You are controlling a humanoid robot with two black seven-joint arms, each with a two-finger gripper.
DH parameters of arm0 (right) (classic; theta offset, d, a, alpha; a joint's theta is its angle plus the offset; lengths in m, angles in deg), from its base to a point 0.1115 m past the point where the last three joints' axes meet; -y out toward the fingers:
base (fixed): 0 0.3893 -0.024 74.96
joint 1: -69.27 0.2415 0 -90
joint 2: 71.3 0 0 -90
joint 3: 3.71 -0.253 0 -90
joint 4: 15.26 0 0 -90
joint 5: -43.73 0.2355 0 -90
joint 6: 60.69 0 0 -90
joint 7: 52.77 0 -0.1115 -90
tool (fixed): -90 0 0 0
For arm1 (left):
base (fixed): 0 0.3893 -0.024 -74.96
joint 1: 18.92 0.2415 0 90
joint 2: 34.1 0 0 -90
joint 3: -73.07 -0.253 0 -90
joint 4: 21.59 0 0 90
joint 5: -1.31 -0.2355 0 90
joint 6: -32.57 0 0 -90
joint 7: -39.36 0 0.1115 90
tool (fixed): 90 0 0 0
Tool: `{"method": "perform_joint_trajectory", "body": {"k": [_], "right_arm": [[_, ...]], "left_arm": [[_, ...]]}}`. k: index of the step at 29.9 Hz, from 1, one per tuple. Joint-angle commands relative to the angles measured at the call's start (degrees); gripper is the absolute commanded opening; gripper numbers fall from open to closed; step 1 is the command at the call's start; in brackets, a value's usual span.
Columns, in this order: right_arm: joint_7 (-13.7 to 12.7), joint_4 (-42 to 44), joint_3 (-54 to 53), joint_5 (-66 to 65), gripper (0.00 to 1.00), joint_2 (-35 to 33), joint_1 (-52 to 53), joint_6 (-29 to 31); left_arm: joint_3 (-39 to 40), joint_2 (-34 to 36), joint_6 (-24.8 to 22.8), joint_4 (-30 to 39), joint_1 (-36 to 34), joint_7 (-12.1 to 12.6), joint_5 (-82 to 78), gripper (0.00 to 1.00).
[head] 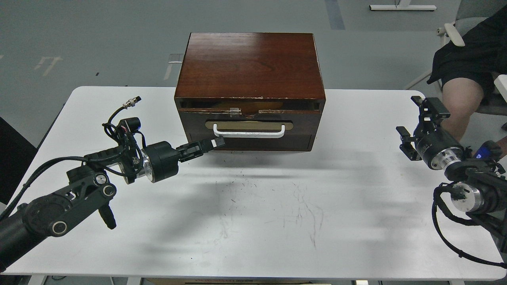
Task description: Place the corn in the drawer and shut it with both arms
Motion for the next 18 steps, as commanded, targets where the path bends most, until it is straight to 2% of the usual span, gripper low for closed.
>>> {"method": "perform_joint_trajectory", "body": {"k": [1, 18], "right_arm": [[0.0, 0.0, -0.08, 0.0, 1.0, 0.0, -0.09, -0.05], [0.0, 0.09, -0.52, 0.0, 1.0, -0.09, -0.44, -0.23]], "left_arm": [[-0.01, -0.04, 0.31, -0.29, -0.13, 0.05, 0.08, 0.0], [-0.09, -2.94, 0.75, -3.36, -2.68, 0.14, 0.08, 0.0]]}}
